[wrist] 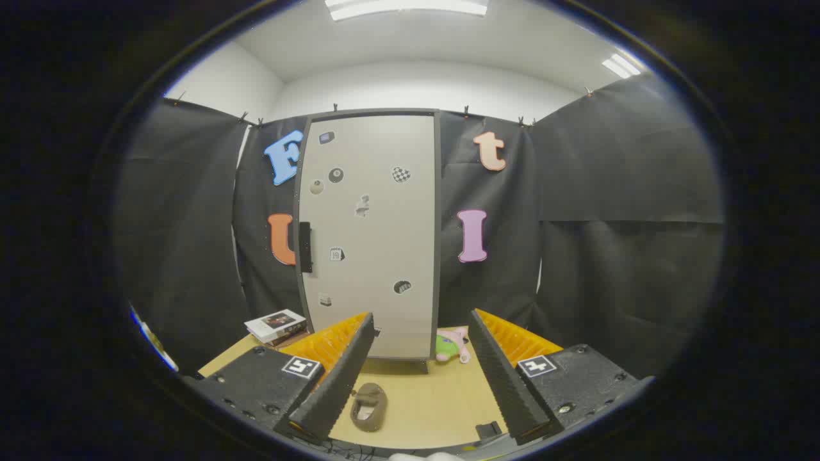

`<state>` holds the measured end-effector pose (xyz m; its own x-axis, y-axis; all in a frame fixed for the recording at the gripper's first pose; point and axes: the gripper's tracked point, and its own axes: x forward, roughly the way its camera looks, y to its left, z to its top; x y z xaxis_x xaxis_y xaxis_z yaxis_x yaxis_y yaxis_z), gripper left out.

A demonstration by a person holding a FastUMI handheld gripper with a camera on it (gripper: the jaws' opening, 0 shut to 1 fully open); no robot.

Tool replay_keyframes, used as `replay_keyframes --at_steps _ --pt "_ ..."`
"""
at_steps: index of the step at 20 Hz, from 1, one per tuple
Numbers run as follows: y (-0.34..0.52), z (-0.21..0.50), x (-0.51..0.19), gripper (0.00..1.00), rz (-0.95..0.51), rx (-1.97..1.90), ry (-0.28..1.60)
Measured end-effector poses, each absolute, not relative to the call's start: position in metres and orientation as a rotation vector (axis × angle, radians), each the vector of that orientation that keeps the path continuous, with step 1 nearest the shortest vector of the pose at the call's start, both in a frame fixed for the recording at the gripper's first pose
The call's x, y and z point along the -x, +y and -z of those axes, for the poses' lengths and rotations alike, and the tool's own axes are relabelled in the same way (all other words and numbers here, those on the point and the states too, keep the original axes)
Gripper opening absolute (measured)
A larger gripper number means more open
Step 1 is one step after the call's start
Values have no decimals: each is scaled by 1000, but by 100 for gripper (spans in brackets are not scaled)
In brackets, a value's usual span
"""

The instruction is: Open the shoe cabinet door, grab the shoes and put them into the shoe cabinet, then close the shoe cabinet door.

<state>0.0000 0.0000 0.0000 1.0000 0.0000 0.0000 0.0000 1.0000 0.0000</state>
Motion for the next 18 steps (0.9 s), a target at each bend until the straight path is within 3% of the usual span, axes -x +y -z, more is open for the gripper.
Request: replay_keyframes --at_steps 18 --pt "48 -5 -16 97 -33 11 8"
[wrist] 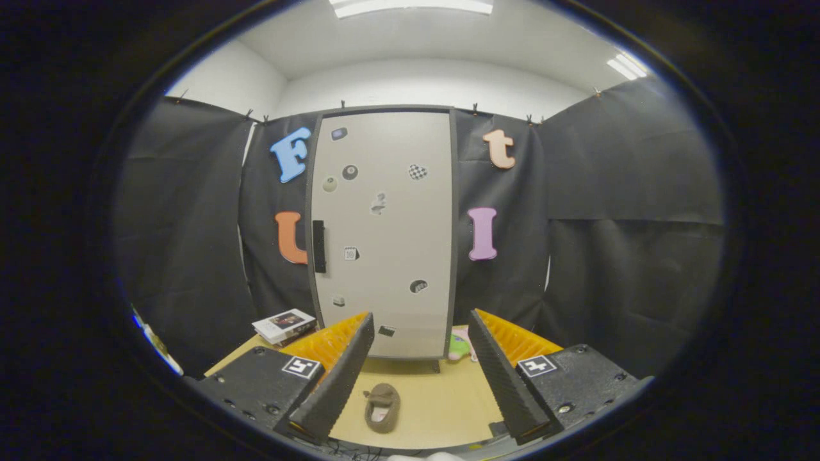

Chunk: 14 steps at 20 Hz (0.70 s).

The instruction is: Open the shoe cabinet door, grab the shoes and put them into the shoe cabinet, then close the shoe cabinet door.

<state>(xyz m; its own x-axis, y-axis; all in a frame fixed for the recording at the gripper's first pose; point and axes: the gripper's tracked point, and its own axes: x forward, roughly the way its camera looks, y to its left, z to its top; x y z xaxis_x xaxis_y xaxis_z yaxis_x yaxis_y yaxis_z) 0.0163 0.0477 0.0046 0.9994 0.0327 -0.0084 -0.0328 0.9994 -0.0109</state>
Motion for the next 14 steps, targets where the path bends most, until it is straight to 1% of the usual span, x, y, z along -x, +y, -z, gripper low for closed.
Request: replay_keyframes --at_steps 6,14 --pt "107 -10 -66 97 -116 5 0" --pt "197 -20 -170 97 -197 1 -14"
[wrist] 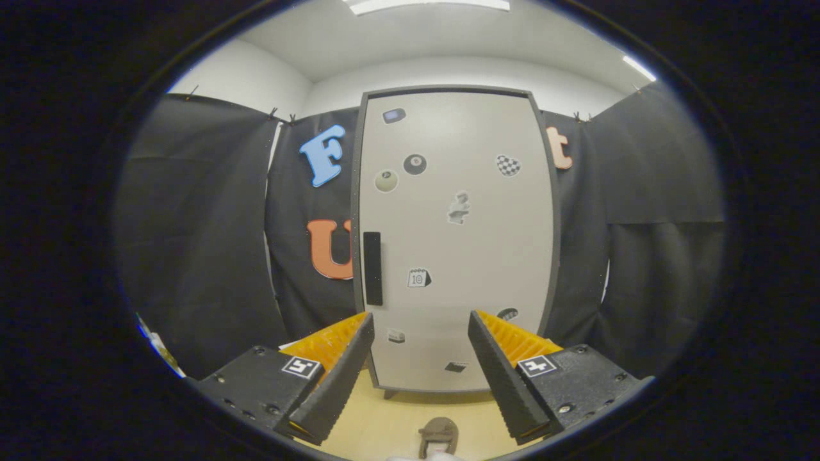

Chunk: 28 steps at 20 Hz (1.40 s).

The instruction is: Open the shoe cabinet door, grab the shoes and put them into the shoe cabinet, then close the shoe cabinet door.

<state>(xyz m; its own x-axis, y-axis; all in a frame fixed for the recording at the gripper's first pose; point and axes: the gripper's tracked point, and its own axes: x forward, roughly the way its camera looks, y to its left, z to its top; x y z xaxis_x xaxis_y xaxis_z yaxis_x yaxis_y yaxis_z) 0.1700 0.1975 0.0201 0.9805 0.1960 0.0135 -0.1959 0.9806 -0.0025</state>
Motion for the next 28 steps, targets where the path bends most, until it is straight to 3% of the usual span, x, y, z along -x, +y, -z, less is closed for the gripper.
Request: replay_keyframes --at_steps 12,18,20,23,28 --pt "286 -42 -308 96 -195 -22 -37" --pt "297 -30 -340 81 -181 -5 4" --pt "298 -22 -346 69 -173 -16 33" --pt "295 -22 -347 42 -154 -23 28" --pt "293 -20 -343 35 -194 -10 51"
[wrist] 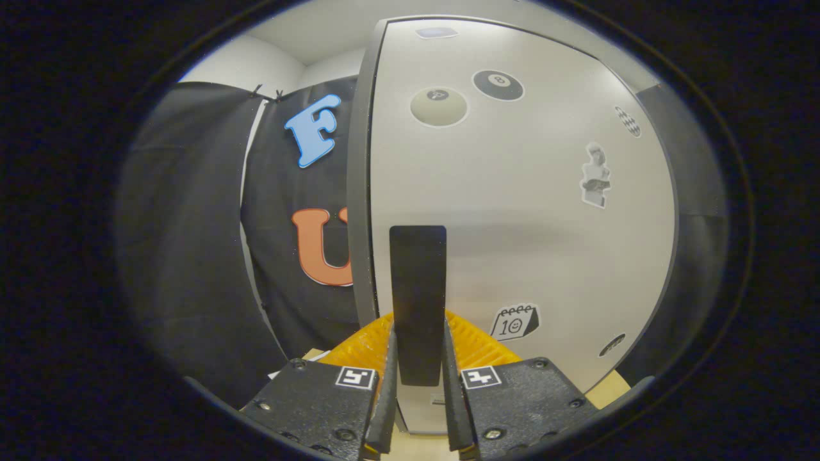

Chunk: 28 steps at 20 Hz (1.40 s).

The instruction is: Open the shoe cabinet door, grab the shoes and put them into the shoe cabinet, then close the shoe cabinet door.

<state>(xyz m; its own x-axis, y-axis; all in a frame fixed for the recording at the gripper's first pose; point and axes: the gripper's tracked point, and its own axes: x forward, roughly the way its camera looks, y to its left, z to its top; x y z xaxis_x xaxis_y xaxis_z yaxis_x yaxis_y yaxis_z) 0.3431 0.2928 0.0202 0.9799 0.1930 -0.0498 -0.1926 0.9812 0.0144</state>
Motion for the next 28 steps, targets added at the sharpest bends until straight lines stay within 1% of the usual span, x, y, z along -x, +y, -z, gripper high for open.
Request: replay_keyframes --at_steps 3,7,13,19,28 --pt "292 -19 -331 31 -242 -6 56" --pt "287 -16 -301 27 -306 -1 68" --pt "249 -13 -229 25 -361 -6 76" --pt "203 -10 -168 24 -375 -42 81" --pt "125 -8 -103 23 -301 -41 74"
